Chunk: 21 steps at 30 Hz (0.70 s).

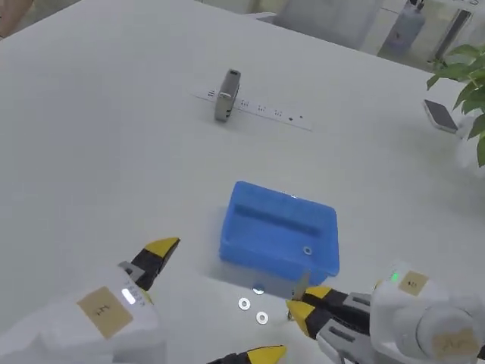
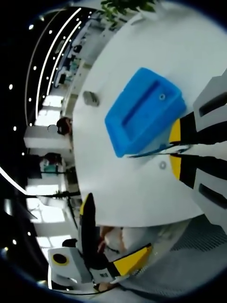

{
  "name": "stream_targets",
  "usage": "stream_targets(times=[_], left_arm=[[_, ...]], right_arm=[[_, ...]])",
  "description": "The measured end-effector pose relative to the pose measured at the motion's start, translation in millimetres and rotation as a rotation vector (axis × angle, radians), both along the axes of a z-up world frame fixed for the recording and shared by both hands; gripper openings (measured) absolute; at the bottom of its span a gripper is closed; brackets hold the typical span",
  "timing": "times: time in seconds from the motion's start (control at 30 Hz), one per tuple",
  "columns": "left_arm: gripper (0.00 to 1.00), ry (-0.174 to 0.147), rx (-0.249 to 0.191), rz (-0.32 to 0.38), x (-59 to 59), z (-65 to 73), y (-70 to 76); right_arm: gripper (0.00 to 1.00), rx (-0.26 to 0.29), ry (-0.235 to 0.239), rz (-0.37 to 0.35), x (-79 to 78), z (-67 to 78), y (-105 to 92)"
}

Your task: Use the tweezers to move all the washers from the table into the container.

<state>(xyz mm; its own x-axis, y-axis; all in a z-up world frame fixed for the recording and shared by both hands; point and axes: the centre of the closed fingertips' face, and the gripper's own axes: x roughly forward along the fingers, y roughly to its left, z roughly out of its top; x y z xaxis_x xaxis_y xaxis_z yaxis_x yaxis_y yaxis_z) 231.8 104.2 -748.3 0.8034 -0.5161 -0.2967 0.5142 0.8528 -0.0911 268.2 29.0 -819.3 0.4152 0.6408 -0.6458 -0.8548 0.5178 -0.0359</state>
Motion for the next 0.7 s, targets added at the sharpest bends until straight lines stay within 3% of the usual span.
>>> stream_targets(times=[0.13, 0.27, 0.37, 0.5, 0.7], left_arm=[[0.94, 0.000, -0.035, -0.006, -0.8, 2.9, -3.1], [0.95, 0.015, -0.043, -0.009, -1.1, 1.1, -4.1], [0.94, 0.003, -0.006, -0.023, -2.2, -0.2, -6.2], [0.94, 0.011, -0.009, -0.012, -1.4, -1.6, -4.5], [0.94, 0.005, -0.002, -0.013, -1.6, -0.9, -4.7]], right_arm=[[0.03, -0.009, 0.009, 0.004, -0.1, -0.8, 1.1], [0.03, -0.017, 0.011, 0.010, 3.3, -1.1, 2.5], [0.03, -0.003, -0.005, 0.005, -1.5, -1.0, -2.1], [0.03, 0.057, 0.014, -0.063, -1.7, -0.2, -7.9], [0.03, 0.016, 0.032, -0.025, -2.5, -0.5, -9.5]])
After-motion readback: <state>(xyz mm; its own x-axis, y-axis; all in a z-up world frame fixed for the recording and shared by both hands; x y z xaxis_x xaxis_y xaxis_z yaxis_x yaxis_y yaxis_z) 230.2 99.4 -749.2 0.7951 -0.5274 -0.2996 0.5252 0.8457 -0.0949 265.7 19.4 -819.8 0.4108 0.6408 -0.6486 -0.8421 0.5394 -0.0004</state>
